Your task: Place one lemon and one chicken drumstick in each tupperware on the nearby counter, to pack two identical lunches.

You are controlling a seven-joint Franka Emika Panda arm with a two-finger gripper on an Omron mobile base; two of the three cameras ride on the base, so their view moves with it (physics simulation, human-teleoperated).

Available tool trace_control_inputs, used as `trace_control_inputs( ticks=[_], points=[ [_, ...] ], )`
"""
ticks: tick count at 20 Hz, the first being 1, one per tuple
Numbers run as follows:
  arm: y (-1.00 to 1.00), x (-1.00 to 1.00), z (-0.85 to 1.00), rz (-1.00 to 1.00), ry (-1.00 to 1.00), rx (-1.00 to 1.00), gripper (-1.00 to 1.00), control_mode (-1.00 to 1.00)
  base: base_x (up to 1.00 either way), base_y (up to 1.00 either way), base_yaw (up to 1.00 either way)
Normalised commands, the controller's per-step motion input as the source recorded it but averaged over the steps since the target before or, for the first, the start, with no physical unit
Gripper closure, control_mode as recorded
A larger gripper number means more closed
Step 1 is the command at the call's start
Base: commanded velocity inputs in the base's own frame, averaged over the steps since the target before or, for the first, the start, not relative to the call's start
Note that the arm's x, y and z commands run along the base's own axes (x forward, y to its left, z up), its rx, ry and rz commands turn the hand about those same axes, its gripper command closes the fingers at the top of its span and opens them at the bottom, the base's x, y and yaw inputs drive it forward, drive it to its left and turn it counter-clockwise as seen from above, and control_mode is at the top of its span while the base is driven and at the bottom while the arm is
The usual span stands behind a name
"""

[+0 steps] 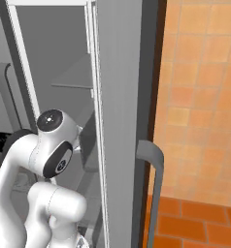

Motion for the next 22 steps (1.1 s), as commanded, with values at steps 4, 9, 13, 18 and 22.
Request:
trace_control_inputs(
  ticks=[4, 9, 13, 18, 22],
  points=[
    [0.0, 0.0, 0.0, 0.0, 0.0, 0.0, -1.0, 1.0, 0.57, 0.14, 0.0],
    [0.09, -0.05, 0.92, -0.03, -0.13, 0.0, -1.0, -1.0, 0.0, 0.0, 0.0],
    [0.12, -0.11, 1.0, -0.08, -0.23, -0.01, -1.0, -1.0, 0.0, 0.0, 0.0],
    [0.11, -0.06, 1.0, -0.04, -0.3, 0.0, -1.0, -1.0, 0.0, 0.0, 0.0],
    [0.23, 0.41, 1.0, -0.03, -0.12, 0.0, -1.0, -1.0, 0.0, 0.0, 0.0]
  ],
)
